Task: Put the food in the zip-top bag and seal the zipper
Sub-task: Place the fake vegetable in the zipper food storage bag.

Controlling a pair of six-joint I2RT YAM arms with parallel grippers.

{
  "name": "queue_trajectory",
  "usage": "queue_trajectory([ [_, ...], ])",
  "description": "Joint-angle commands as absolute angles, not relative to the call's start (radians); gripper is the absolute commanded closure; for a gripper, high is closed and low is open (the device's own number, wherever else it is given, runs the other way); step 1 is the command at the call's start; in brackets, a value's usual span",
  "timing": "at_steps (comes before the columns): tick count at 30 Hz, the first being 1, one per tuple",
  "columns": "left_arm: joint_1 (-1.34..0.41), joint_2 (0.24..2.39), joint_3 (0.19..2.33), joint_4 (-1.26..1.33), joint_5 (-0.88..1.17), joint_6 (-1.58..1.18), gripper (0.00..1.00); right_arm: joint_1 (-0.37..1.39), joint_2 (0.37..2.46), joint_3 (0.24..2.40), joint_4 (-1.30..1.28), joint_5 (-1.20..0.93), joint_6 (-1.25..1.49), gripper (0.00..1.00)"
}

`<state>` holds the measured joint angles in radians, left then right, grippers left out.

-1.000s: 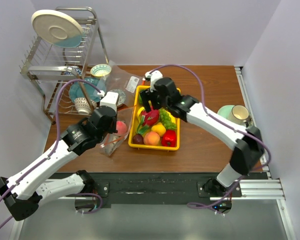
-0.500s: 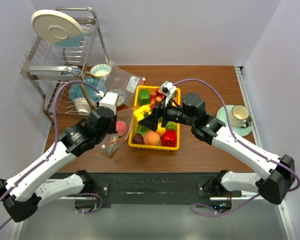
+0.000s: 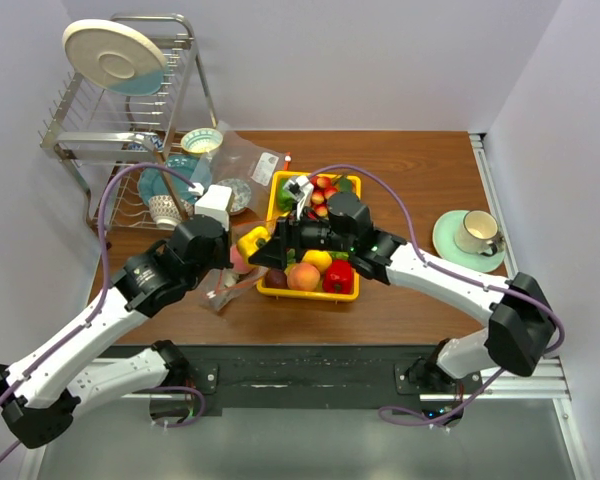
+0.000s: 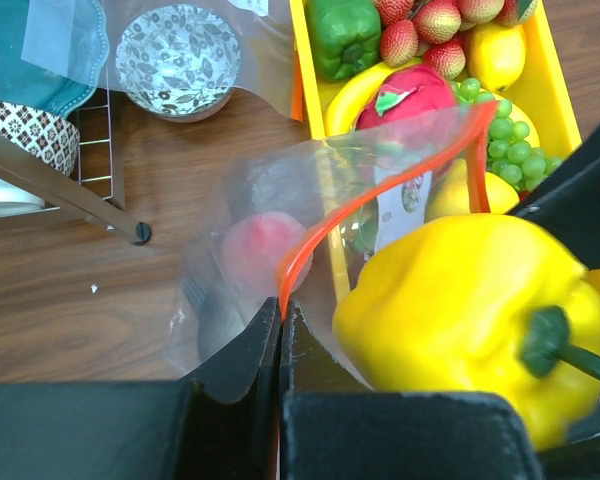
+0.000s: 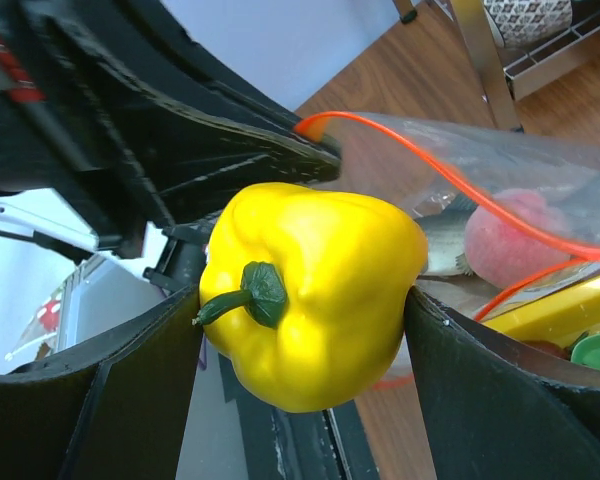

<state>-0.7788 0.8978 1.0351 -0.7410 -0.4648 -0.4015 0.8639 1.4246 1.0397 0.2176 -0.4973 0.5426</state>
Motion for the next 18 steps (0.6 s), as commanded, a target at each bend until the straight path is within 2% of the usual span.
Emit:
queue_trajectory([
  [1,-0.773,0.879,1.045,-0.699,-0.456,-0.411,1.0,0.865,1.442,1.081,0.272,-0.486,0.558,0.15],
  [2,-0.773,0.877,1.045,-0.698,-0.456,-0.411,1.0,0.865,1.446,1.092,0.247,-0.463,0.557,0.02],
  [3,-0.773,0.877,1.045,-0.698,-0.454,-0.413,1.0,0.865,1.448,1.097,0.232,-0.453,0.557,0.01],
  [11,-0.773,0.871,1.043,-0.701,-0.463,-0.411,1.0,0.865,1.359,1.097,0.117,-0.364,0.505,0.02],
  [18,-0.773,0.859,1.039,-0.706,-0.472,-0.411,1.0,0.854,1.301,1.184,-0.211,0.039,0.419,0.07],
])
